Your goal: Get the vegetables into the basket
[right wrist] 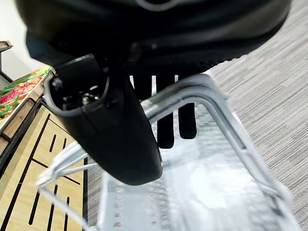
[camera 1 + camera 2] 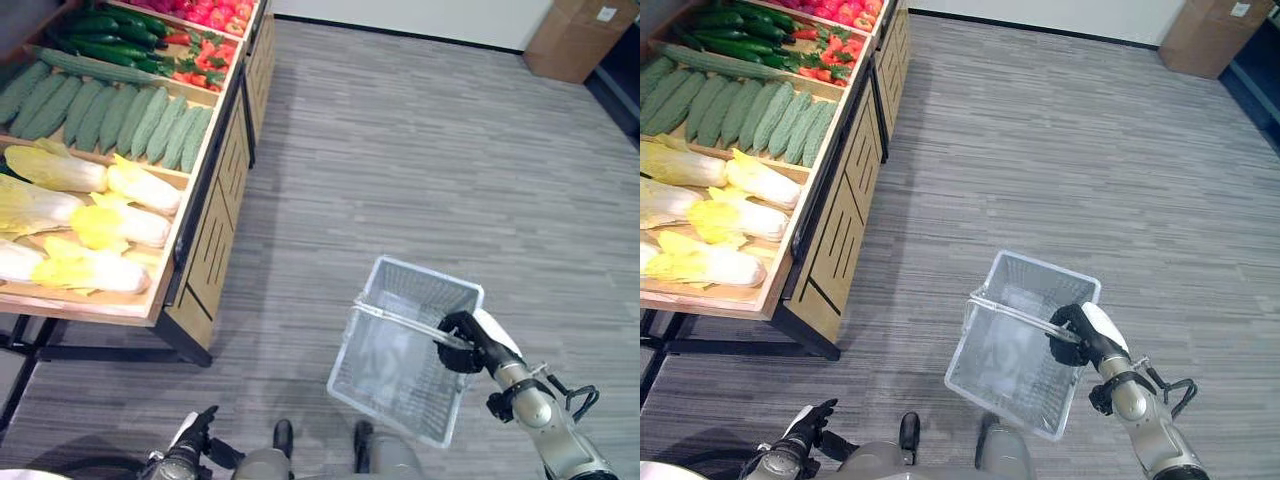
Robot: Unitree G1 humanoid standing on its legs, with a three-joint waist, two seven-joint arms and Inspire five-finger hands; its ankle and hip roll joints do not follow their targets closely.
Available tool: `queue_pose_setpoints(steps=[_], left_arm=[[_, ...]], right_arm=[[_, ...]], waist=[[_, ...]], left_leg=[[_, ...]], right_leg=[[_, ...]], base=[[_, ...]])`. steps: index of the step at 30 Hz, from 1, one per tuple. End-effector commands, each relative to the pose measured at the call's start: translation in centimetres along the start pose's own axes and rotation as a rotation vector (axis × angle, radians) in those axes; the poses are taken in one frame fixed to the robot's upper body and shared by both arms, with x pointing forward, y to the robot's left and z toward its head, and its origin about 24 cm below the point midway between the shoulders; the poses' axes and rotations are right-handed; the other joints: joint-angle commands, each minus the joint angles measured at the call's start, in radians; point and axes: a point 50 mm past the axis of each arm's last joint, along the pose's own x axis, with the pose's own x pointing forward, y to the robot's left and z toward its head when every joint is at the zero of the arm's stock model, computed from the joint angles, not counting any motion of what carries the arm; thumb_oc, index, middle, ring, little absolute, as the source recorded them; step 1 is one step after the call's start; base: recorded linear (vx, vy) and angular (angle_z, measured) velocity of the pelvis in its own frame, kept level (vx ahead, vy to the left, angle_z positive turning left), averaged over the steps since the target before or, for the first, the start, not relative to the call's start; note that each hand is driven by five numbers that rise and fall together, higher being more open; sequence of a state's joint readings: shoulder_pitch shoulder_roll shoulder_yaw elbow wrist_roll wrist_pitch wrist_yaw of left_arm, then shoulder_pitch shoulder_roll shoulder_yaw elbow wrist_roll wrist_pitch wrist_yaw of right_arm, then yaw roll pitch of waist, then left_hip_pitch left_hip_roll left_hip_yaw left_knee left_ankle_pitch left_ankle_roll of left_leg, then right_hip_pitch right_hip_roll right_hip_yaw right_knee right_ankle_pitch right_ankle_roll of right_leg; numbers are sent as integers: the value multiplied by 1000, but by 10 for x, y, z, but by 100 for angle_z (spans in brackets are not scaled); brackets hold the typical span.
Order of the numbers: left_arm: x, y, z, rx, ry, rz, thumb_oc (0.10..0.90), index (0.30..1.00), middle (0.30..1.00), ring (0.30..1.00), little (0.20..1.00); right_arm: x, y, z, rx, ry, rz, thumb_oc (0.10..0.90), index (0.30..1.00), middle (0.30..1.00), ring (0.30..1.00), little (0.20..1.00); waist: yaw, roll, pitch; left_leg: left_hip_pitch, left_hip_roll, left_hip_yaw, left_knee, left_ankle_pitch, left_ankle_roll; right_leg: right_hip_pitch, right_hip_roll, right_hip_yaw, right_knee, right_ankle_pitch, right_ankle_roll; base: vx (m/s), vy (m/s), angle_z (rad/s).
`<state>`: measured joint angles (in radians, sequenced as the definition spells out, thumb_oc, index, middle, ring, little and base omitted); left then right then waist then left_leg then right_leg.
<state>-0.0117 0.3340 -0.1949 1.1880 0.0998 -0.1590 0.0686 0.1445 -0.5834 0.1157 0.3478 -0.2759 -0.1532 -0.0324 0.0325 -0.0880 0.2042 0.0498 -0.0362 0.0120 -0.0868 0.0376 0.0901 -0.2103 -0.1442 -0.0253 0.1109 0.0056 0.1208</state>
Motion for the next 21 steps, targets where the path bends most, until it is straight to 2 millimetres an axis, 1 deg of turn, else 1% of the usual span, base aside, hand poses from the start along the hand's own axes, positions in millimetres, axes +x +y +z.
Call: queue_pose_setpoints(steps=[1, 2, 5, 6, 7, 8, 10, 11, 12, 13, 14, 15, 16, 17, 18, 19, 20, 21], left_arm=[[3, 11, 14, -5, -65, 49, 900, 1000, 1000, 1000, 1000], [2, 8, 9, -8, -49, 42, 900, 1000, 1000, 1000, 1000], [1, 5, 2, -30, -20, 41, 900, 1000, 1000, 1000, 1000], [0, 5, -2, -61, -3, 48, 900, 1000, 1000, 1000, 1000], [0, 5, -2, -61, -3, 48, 900, 1000, 1000, 1000, 1000], [0, 5, -3, -85, 5, 55, 900, 1000, 1000, 1000, 1000], [0, 5, -1, -85, 1, 54, 900, 1000, 1000, 1000, 1000], [2, 6, 6, -79, -18, 59, 900, 1000, 1000, 1000, 1000], [3, 7, 9, -86, -26, 63, 900, 1000, 1000, 1000, 1000], [3, 9, 10, -123, -23, 80, 900, 1000, 1000, 1000, 1000], [4, 9, 11, -135, -26, 85, 900, 1000, 1000, 1000, 1000], [5, 9, 18, -129, -42, 87, 900, 1000, 1000, 1000, 1000], [5, 8, 19, -118, -47, 86, 900, 1000, 1000, 1000, 1000], [5, 7, 18, -110, -45, 84, 900, 1000, 1000, 1000, 1000], [4, 6, 16, -104, -38, 83, 900, 1000, 1000, 1000, 1000], [4, 6, 15, -104, -38, 82, 900, 1000, 1000, 1000, 1000], [4, 5, 14, -99, -34, 81, 900, 1000, 1000, 1000, 1000], [4, 4, 12, -91, -28, 81, 900, 1000, 1000, 1000, 1000]], right_arm=[[15, -65, 38, -12, -195, -272, 400, 300, 300, 300, 300], [12, -66, 31, -19, -165, -267, 400, 300, 300, 300, 300], [11, -69, 25, -21, -142, -270, 400, 300, 300, 300, 300], [9, -71, 22, -20, -137, -270, 400, 300, 300, 300, 300], [9, -71, 22, -20, -137, -270, 400, 300, 300, 300, 300], [8, -72, 23, -12, -140, -274, 400, 300, 300, 300, 300], [7, -73, 25, -14, -152, -274, 400, 300, 300, 300, 300], [7, -79, 34, -37, -200, -269, 400, 300, 300, 300, 300], [7, -81, 37, -42, -213, -272, 400, 300, 300, 300, 300], [8, -82, 39, -54, -221, -272, 400, 300, 300, 300, 300], [7, -83, 39, -55, -218, -277, 400, 300, 300, 300, 300], [5, -84, 35, -55, -203, -294, 400, 300, 300, 300, 300], [3, -84, 34, -55, -200, -301, 400, 300, 300, 300, 300], [3, -84, 35, -57, -202, -307, 400, 300, 300, 300, 300], [2, -84, 35, -59, -204, -315, 400, 300, 300, 300, 300], [2, -84, 35, -60, -204, -314, 400, 300, 300, 300, 300], [2, -83, 35, -60, -206, -316, 400, 300, 300, 300, 300], [2, -83, 37, -63, -213, -320, 400, 300, 300, 300, 300]], waist=[[6, 0, 1], [3, -4, -9], [9, -2, -26], [15, 2, -35], [13, 2, -35], [15, 5, -41], [14, 7, -42], [15, 11, -30], [17, 10, -22], [22, 6, -10], [27, 2, -2], [35, -16, 14], [34, -16, 13], [36, -14, 11], [40, -5, 7], [41, -6, 6], [44, 1, 3], [51, 8, 1]], left_leg=[[75, 5, -47, 96, -100, -57], [99, 5, -68, 111, -123, -68], [104, 24, -79, 143, -117, -89], [108, 43, -93, 153, -102, -104], [108, 44, -95, 153, -103, -105], [112, 67, -112, 159, -85, -121], [115, 83, -125, 164, -75, -130], [74, 93, -137, 269, -25, -161], [53, 92, -139, 304, -15, -165], [9, 95, -128, 401, 25, -178], [-20, 98, -112, 423, 46, -181], [-108, 122, -35, 352, 16, -161], [-127, 126, -13, 297, -1, -157], [-155, 129, 3, 243, 6, -156], [-192, 143, 20, 177, 51, -161], [-186, 142, 23, 166, 56, -162], [-196, 152, 35, 125, 85, -167], [-211, 162, 47, 90, 127, -175]], right_leg=[[34, -7, -14, -63, 236, 39], [60, 2, -23, -78, 219, 31], [88, 25, -55, -75, 203, 13], [101, 42, -76, -70, 182, -3], [101, 42, -78, -69, 181, -3], [107, 56, -93, -56, 158, -16], [109, 66, -103, -45, 140, -25], [132, 83, -113, -43, 111, -51], [139, 83, -118, -45, 105, -57], [160, 87, -126, -42, 85, -74], [173, 81, -134, -44, 80, -78], [210, 55, -166, -70, 73, -66], [215, 49, -176, -79, 69, -60], [223, 45, -180, -87, 65, -54], [238, 49, -178, -97, 59, -49], [239, 49, -177, -98, 58, -49], [250, 54, -173, -102, 54, -47], [265, 60, -165, -106, 47, -44]], base=[[417, -205, 72], [408, -221, 91], [284, -220, 59], [213, -200, 13], [255, -277, 24], [180, -205, 18], [232, -295, 38], [199, -321, 29], [222, -377, 40], [107, -179, 34], [167, -202, 44], [143, -93, 25], [163, -36, 66], [157, 75, 74], [126, 63, 71], [139, 81, 27], [156, 83, -4], [232, 128, -42]])
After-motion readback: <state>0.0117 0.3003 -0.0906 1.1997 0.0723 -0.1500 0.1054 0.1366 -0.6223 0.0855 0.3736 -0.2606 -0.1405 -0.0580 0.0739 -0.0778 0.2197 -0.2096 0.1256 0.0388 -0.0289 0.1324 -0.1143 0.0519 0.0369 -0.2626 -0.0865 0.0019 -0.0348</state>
